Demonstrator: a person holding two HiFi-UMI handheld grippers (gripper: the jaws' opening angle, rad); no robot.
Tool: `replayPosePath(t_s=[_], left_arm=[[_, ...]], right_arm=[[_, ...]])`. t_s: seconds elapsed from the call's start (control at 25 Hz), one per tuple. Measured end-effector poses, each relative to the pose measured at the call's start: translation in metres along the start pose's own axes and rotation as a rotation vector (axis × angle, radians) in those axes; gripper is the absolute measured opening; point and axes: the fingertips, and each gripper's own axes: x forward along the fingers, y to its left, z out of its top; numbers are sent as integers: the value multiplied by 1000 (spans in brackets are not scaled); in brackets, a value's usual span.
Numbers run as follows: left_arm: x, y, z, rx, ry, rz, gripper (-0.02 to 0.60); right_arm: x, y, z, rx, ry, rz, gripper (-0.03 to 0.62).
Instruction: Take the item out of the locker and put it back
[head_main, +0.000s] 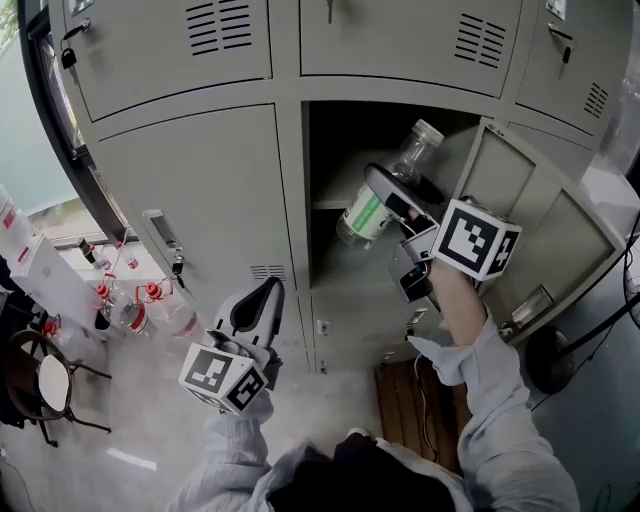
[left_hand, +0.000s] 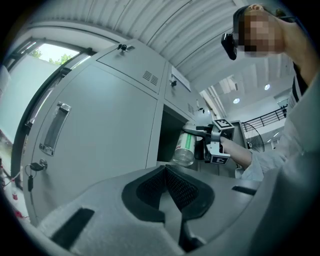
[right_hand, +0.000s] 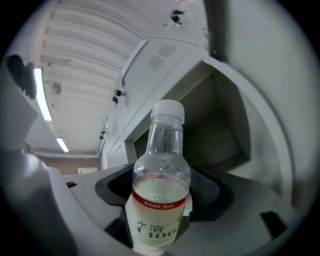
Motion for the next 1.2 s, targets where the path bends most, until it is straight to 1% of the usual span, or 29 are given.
replayPosePath(t_s=[0.12, 0.16, 0.24, 0.28, 0.36, 0.52, 0.6, 0.68, 0.8, 0.88, 1.2], left_arm=[[-1, 1, -9, -9, 19, 1, 9], [-2, 2, -13, -15, 27, 2, 9], [-5, 3, -22, -30, 43, 3, 9], [-6, 4, -26, -36, 52, 6, 9], [-10, 5, -36, -44, 72, 17, 9], [-19, 7, -57, -47, 125, 42, 9], [-24, 6, -69, -67, 148, 43, 9], [-28, 4, -81, -90, 170, 44, 9], [-32, 2, -95, -115, 191, 49, 9], [-34, 0, -100, -129, 195, 52, 9], [-42, 0, -103, -139, 194, 64, 9]], right_arm=[[-23, 15, -3, -290, 3, -26, 322], [-31, 19, -7, -366, 12, -36, 322], [-47, 25, -22, -456, 34, -49, 322], [-54, 27, -31, -477, 45, -53, 322], [-68, 26, -51, -485, 63, -70, 322], [-95, 9, -98, -440, 98, -161, 322], [-104, -2, -120, -455, 140, -206, 322], [-109, -11, -137, -491, 180, -243, 322], [-107, -22, -151, -600, 242, -284, 322], [-101, -26, -154, -685, 279, -293, 322], [-49, -39, -164, -996, 373, -261, 322]])
